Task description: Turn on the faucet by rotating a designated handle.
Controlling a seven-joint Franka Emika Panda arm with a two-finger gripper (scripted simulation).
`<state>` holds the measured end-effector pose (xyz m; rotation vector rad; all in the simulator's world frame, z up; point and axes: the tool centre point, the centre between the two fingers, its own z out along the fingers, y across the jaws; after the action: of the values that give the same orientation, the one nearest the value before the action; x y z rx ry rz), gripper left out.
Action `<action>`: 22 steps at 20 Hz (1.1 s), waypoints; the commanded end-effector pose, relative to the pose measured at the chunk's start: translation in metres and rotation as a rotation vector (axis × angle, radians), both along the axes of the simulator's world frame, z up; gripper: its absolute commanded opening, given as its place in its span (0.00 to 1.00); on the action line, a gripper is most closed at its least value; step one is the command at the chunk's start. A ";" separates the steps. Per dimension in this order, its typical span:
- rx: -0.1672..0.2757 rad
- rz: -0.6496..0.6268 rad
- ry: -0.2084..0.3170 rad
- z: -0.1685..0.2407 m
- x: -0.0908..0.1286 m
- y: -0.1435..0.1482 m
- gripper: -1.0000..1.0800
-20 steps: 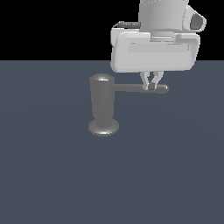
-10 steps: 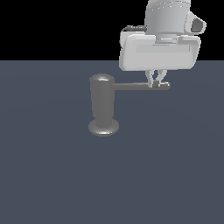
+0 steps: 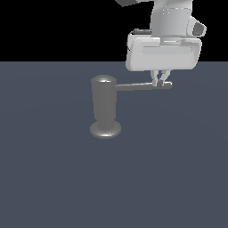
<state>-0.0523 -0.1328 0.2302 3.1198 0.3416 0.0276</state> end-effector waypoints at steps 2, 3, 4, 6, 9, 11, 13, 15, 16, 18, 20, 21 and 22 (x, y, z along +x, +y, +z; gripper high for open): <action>-0.001 0.002 0.006 -0.005 0.011 -0.004 0.00; -0.001 0.001 0.006 -0.005 0.014 -0.006 0.00; -0.001 0.001 0.007 -0.005 0.016 -0.008 0.00; 0.000 -0.001 0.008 -0.006 0.022 -0.011 0.00; 0.000 -0.002 0.009 -0.006 0.030 -0.016 0.00; 0.000 -0.004 0.010 -0.007 0.035 -0.019 0.00; 0.000 -0.005 0.011 -0.007 0.040 -0.022 0.00; 0.000 -0.006 0.012 -0.008 0.046 -0.025 0.00; 0.000 -0.007 0.012 -0.008 0.048 -0.027 0.00; 0.000 -0.008 0.013 -0.008 0.053 -0.030 0.00; 0.001 -0.009 0.014 -0.008 0.058 -0.033 0.00; 0.001 -0.010 0.015 -0.009 0.061 -0.035 0.00; 0.001 -0.010 0.015 -0.009 0.064 -0.036 0.00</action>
<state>0.0132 -0.1478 0.2305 3.1233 0.3740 0.0264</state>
